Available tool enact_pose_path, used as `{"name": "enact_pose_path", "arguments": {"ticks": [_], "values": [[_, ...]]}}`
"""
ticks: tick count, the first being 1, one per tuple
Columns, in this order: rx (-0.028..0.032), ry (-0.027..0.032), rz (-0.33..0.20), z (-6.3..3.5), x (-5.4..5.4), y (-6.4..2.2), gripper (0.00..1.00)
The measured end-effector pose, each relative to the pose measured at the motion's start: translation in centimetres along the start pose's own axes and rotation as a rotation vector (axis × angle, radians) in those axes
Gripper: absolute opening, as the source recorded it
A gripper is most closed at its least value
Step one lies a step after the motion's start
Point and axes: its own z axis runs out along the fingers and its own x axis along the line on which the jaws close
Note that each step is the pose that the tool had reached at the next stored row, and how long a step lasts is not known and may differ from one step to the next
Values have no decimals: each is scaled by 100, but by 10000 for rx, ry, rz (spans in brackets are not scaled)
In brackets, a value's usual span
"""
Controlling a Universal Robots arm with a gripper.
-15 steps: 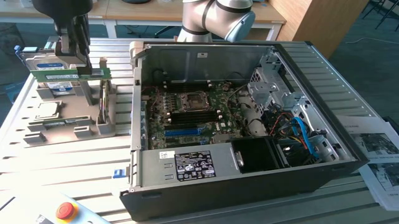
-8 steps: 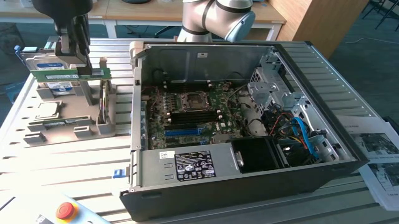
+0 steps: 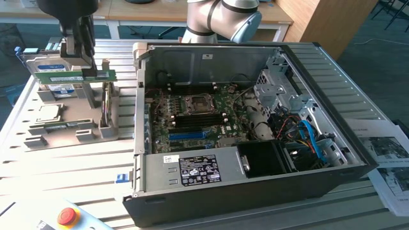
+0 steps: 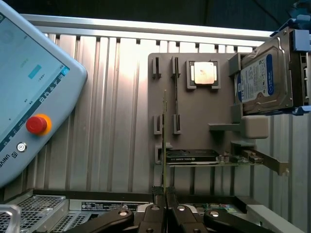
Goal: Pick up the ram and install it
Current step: 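Pick up the ram and move it above insertion slot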
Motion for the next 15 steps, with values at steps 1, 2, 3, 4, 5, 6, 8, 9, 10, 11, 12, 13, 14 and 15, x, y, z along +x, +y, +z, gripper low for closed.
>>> {"name": "enact_pose_path", "arguments": {"ticks": [1, 2, 3, 4, 5, 6, 8, 9, 10, 11, 12, 13, 14, 15], "values": [[1, 0, 0, -1, 2, -24, 12], [-1, 0, 0, -3, 3, -48, 12], [0, 0, -1, -4, 5, -72, 12], [1, -1, -1, -5, 6, -94, 12], [0, 0, -1, -7, 7, -114, 12], [0, 0, -1, -8, 7, -125, 12], [-1, 0, 1, -8, 7, -126, 12], [-1, 0, 0, -8, 7, -126, 12], [-1, 0, 0, -8, 7, -126, 12], [1, -1, 0, -9, 7, -126, 12], [0, 0, 0, -14, 7, -126, 12], [-1, 0, 0, -20, 7, -126, 12], [-1, 0, 0, -28, 6, -125, 12], [0, 0, 0, -36, 6, -125, 12]]}}
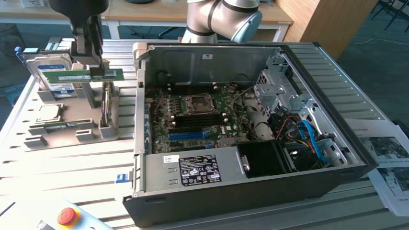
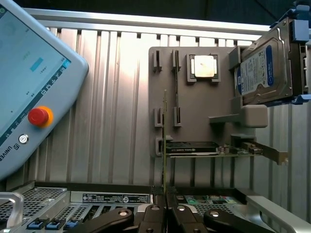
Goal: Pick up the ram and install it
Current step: 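Pick up the ram and move it above insertion slot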
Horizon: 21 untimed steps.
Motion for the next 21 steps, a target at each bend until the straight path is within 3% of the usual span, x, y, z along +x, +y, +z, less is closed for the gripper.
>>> {"name": "enact_pose_path", "arguments": {"ticks": [12, 21], "values": [[-3, 3, -2, -44, -1, -8, 12], [-18, 0, -1, -55, 5, -212, 12]]}}
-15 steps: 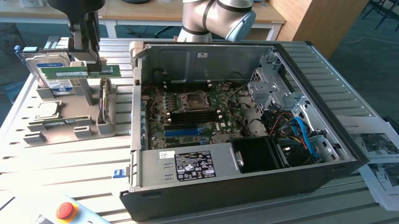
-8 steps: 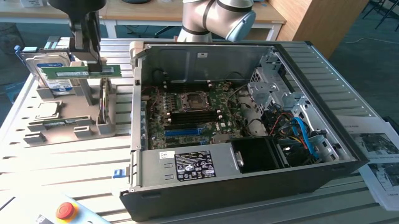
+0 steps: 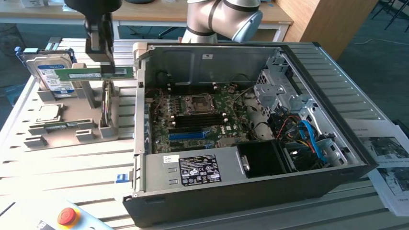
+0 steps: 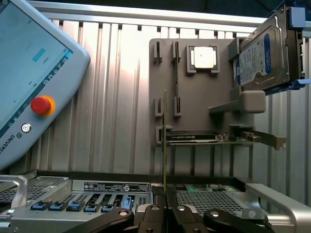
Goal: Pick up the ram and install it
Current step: 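Pick up the ram and move it above insertion slot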
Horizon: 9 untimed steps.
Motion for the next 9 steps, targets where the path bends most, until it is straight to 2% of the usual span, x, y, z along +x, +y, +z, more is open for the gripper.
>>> {"name": "enact_pose_path", "arguments": {"ticks": [9], "values": [[-56, -2, 3, -21, 11, -267, 12]]}}
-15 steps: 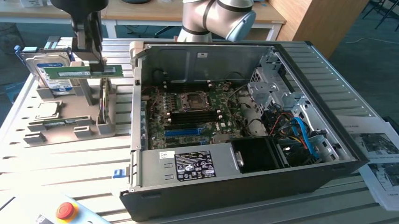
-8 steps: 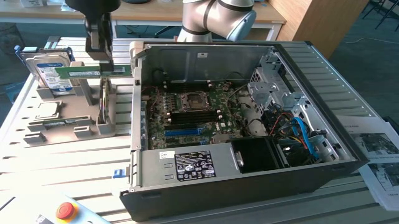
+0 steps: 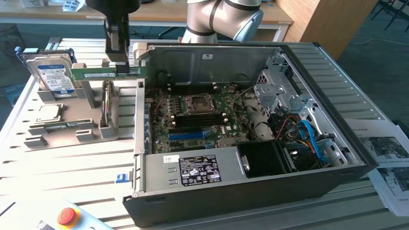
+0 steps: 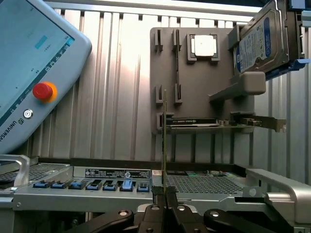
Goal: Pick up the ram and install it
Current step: 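Pick up the ram and move it above insertion slot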
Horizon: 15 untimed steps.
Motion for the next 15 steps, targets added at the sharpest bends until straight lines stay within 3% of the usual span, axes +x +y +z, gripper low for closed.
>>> {"name": "enact_pose_path", "arguments": {"ticks": [15], "values": [[-189, -5, 6, -46, 26, -477, 12]]}}
